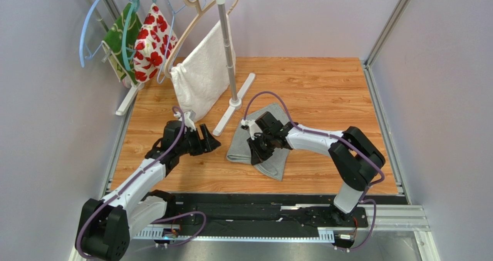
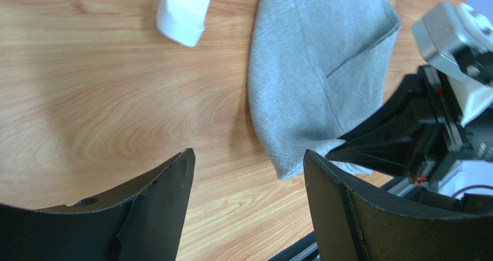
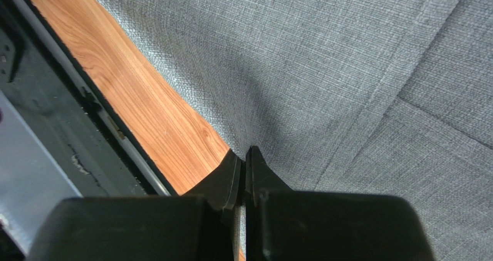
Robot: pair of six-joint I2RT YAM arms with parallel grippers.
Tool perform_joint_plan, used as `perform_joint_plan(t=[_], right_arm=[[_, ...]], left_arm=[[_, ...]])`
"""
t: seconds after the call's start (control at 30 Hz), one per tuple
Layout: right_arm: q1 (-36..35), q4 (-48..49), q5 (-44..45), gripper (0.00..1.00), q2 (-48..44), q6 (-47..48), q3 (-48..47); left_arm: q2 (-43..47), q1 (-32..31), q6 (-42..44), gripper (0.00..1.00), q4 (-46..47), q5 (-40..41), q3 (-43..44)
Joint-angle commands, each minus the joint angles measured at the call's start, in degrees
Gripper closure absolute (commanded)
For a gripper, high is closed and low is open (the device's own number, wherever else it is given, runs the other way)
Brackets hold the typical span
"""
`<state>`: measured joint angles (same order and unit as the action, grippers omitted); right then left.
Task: Fold the napkin, place the utensils inside, and roll it up
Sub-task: Roll the napkin with the utensil
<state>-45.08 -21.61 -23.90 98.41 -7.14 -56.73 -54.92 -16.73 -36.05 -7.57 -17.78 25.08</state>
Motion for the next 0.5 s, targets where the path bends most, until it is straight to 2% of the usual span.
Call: perform_joint_plan(t=[0.0,0.17,0.47], right_arm=[[3.94,1.75,-8.96,1.00,2.57,-2.00,-1.27],[8.77,-0.01,-15.38,1.00,6.79,-3.41,-4.17],[12.65,-5.20,-18.54,1.00,13.03,-3.50,-8.92]], left_arm=[[-2.12,-0.93,1.16,0.22,9.76,-6.55,-0.21],[-2.56,-3.39,2.56,0.22,13.11,-6.92,-0.65],[-1.69,-11.46,8.97,0.22,15.39,-1.21,0.41]])
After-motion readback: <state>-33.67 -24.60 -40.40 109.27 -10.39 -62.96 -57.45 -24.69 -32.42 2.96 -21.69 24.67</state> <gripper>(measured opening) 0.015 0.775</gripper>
